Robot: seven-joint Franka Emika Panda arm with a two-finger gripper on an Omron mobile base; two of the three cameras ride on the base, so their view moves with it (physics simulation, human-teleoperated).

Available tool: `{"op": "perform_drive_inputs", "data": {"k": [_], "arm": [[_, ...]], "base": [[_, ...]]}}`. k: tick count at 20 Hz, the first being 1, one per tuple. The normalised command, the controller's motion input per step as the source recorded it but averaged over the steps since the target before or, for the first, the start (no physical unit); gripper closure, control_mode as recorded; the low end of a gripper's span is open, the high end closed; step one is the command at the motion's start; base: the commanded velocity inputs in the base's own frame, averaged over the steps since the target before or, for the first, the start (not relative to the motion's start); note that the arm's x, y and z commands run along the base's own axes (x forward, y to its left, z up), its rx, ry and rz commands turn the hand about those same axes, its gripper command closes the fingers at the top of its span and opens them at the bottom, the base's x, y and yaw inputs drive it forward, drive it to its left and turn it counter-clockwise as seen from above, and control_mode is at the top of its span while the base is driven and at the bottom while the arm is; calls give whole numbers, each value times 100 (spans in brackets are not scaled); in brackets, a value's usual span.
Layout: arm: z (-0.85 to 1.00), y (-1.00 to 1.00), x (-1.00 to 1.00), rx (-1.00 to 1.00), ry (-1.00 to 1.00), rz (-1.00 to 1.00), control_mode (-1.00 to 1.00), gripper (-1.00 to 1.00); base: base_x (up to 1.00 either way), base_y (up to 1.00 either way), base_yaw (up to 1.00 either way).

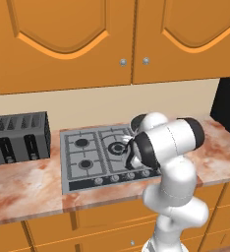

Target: Move the pot and pan from the stove into the sink.

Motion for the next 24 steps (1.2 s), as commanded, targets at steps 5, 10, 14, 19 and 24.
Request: {"op": "perform_drive_inputs", "data": {"k": [5,10,14,19,24], "arm": [[86,0,0,0,7,-1,-100,100],[94,-1,0,0,10,-1,-100,100],[81,-3,0,0,16,0,-100,100],[5,-1,-1,0,4,0,-100,100],[13,-21,-31,0,1,0,-100,100]], "base": [[0,0,0],[0,0,0],[0,0,0],[0,0,0],[0,0,0]]}}
